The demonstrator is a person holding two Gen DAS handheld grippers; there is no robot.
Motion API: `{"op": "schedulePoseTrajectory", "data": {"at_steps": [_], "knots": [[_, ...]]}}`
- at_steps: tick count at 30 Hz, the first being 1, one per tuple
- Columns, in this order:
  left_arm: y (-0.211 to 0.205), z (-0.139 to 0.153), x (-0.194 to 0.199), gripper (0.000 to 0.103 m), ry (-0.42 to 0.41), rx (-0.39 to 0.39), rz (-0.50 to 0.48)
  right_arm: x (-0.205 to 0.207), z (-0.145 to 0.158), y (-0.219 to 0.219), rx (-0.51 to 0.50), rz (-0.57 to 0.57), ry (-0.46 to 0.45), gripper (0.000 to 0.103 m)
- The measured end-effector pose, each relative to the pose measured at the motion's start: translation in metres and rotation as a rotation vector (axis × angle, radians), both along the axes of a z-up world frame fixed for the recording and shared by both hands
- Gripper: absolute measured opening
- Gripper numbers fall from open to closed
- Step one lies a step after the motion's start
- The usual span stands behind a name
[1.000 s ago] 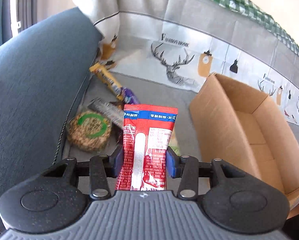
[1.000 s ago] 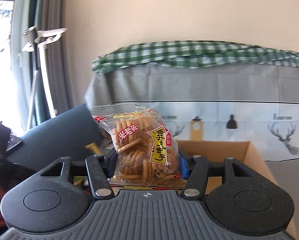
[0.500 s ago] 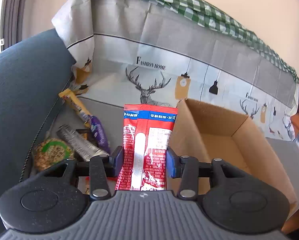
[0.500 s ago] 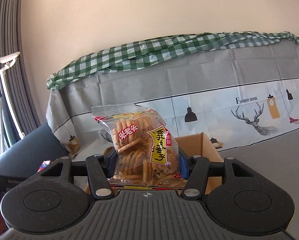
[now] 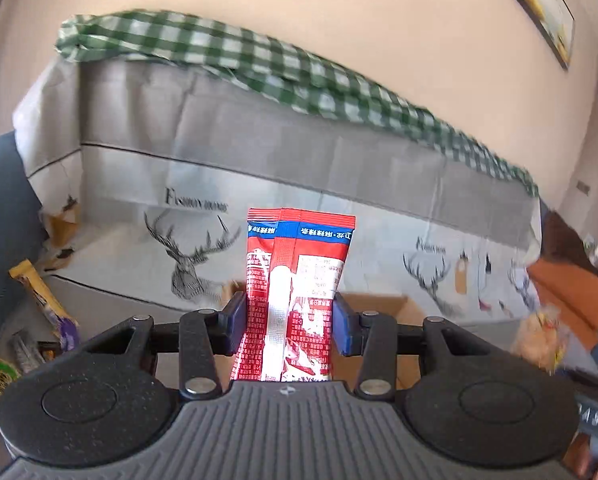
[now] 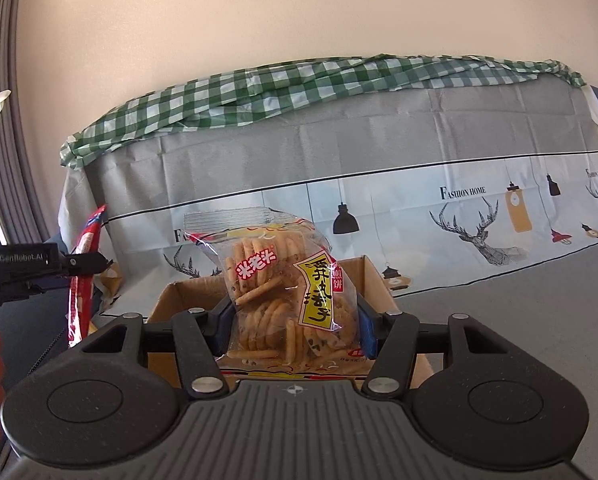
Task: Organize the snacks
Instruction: 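Lower both held snacks into the box and open both tools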
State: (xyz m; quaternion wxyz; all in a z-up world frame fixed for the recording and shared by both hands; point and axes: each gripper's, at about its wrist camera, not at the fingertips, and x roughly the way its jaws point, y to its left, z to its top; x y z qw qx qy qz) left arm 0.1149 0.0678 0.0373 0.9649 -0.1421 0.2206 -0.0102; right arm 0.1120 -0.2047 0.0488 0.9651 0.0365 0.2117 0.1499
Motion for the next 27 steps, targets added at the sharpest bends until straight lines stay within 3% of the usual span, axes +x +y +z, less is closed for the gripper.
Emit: {"op": "schedulePoseTrajectory", "data": {"at_steps": [5,7,17,27], "knots": [[-0.026,-0.004,0.015,0.048,-0.007,0.032,-0.042,0.001,-0.001,0.004,-0.062,-0.001,-0.014,0.059],[-0.027,-0.004,0.018,0.048,-0.011,0.009,-0.051,0.003,-0.002,0.003,-0.076,-0.017,-0.01,0.059],[-0.049,-0.005,0.025,0.048,-0.012,-0.036,-0.108,0.021,-0.009,-0.011,-0.05,-0.149,0.045,0.059],[-0.059,-0.008,0.028,0.048,-0.005,-0.021,-0.126,0.023,-0.009,-0.006,-0.061,-0.159,0.048,0.059]]}}
